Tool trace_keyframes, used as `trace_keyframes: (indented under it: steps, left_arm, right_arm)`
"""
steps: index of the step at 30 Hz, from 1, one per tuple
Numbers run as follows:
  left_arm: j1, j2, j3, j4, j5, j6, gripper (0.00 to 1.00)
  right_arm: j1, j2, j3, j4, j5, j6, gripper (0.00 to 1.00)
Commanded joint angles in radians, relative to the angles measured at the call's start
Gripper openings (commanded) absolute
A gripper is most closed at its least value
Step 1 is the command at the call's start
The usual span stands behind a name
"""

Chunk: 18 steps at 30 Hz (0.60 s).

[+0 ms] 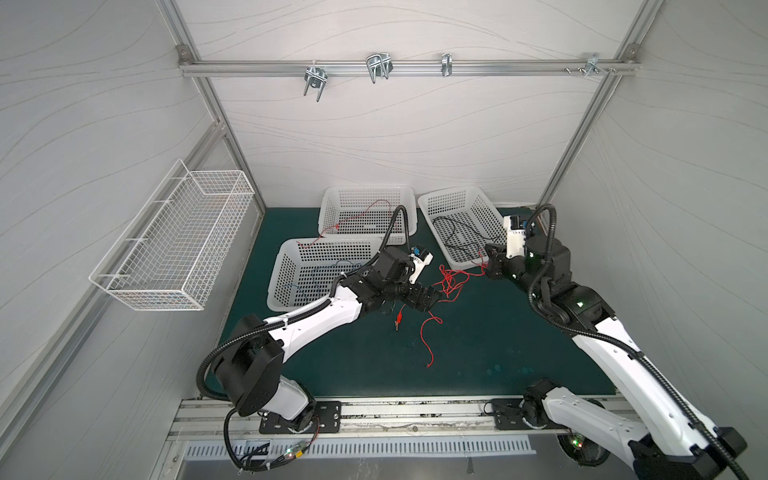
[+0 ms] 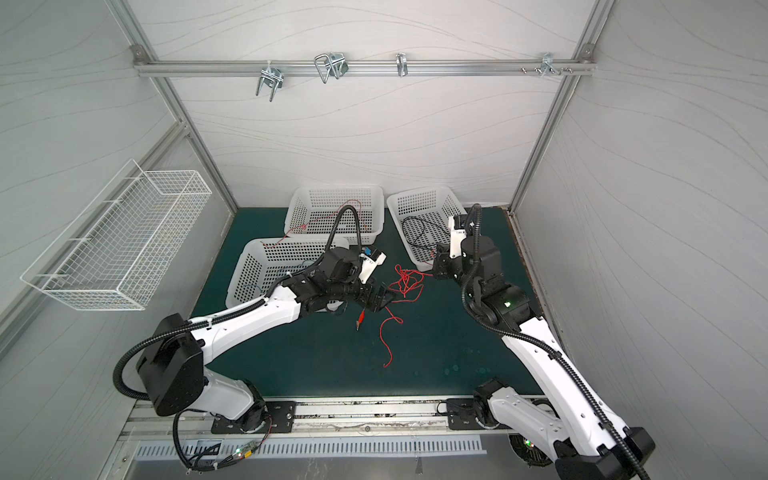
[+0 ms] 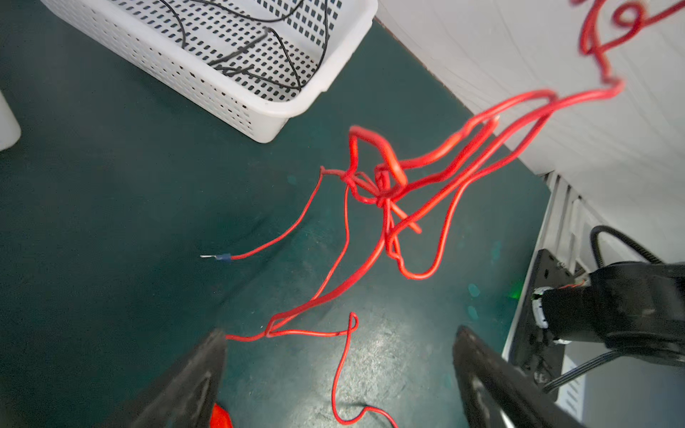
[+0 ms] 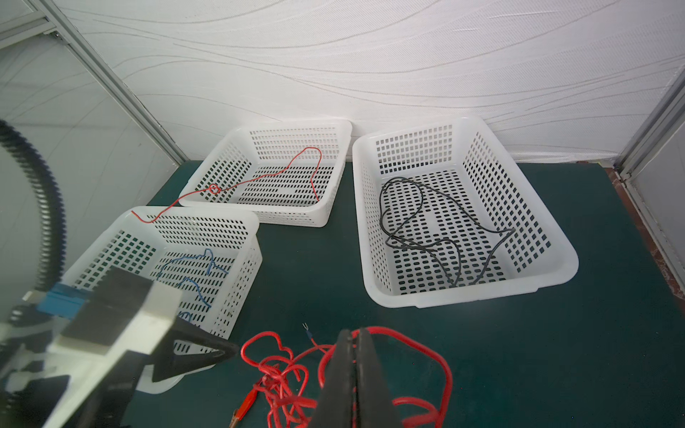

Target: Untangle the cables

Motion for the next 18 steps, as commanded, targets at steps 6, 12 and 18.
trace_keyframes:
  steps: [6, 12, 18]
  left_arm:
    - [-0.065, 0.089, 0.099, 0.052, -0.169, 0.077, 0.87]
    - [-0.067, 0.072, 0.089, 0.081, -0.183, 0.077, 0.81]
    - [-0.066, 0.070, 0.080, 0.080, -0.210, 0.068, 0.49]
  right_arm:
    - [-0.012, -0.028, 0.055, -0.037, -0.053, 0.029, 0.00]
    - [-0.017, -0.051, 0.054, -0.055, -0.057, 0.030, 0.00]
    - [-0.031, -0.073, 0.050, -0.057, -0.064, 0.032, 0.00]
